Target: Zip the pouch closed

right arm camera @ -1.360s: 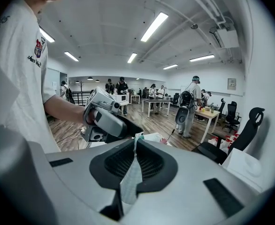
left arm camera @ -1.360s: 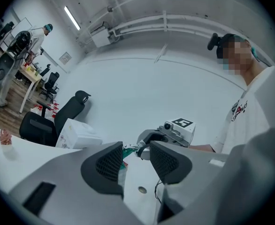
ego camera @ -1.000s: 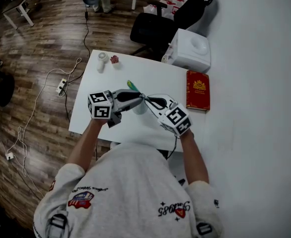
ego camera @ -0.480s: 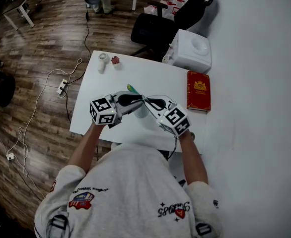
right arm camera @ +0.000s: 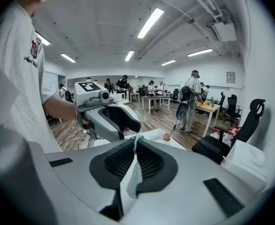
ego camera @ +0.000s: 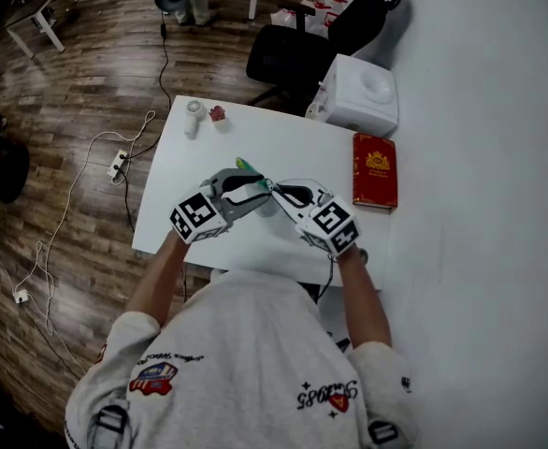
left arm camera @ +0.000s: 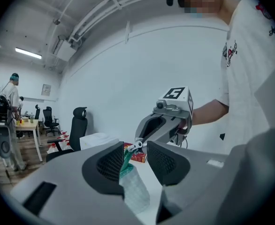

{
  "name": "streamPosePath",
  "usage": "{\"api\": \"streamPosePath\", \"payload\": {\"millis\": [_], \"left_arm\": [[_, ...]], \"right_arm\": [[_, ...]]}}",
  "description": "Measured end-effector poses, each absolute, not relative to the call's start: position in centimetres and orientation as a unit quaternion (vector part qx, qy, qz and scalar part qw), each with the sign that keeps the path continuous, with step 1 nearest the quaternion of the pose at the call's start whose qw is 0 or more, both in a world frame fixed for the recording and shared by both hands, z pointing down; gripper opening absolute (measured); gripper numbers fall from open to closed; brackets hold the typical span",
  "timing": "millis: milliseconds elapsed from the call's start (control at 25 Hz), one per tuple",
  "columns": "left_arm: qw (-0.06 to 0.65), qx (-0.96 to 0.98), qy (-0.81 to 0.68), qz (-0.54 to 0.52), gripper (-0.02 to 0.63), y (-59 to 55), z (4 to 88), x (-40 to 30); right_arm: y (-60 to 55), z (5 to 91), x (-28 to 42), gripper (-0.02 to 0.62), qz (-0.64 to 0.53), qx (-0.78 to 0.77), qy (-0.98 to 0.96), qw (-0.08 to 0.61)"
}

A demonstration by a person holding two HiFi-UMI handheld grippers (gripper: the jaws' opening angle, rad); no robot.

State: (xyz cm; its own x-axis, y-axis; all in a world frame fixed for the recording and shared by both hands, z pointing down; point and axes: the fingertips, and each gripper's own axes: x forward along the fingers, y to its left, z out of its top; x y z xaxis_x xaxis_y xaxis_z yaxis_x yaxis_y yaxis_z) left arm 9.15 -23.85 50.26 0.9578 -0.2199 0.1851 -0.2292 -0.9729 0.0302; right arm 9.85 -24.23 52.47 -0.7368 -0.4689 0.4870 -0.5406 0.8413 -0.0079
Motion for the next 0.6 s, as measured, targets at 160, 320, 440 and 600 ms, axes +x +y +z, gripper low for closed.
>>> {"api": "streamPosePath", "payload": {"millis": [160, 320, 440, 600], "left_arm": [[-0.042, 0.982, -0.127, 0.132, 0.138, -23.8, 50.3, 9.3], [-0.120, 0.969, -0.125, 0.177, 0.124, -23.3, 51.0, 9.6], [-0.141, 0.962, -0.119, 0.199, 0.110, -23.1, 51.6, 9.8], [-0.153, 0.959, -0.117, 0.209, 0.107, -23.1, 51.8, 9.9]], "right_arm": [[-24.3, 52.2, 9.9, 0.023, 0.074, 0.270, -0.930, 0.240], [-23.9, 52.8, 9.9, 0.024, 0.073, 0.263, -0.928, 0.254], [-23.5, 53.3, 9.8, 0.025, 0.076, 0.253, -0.928, 0.263], [-23.3, 53.4, 9.9, 0.023, 0.080, 0.251, -0.927, 0.266]]}}
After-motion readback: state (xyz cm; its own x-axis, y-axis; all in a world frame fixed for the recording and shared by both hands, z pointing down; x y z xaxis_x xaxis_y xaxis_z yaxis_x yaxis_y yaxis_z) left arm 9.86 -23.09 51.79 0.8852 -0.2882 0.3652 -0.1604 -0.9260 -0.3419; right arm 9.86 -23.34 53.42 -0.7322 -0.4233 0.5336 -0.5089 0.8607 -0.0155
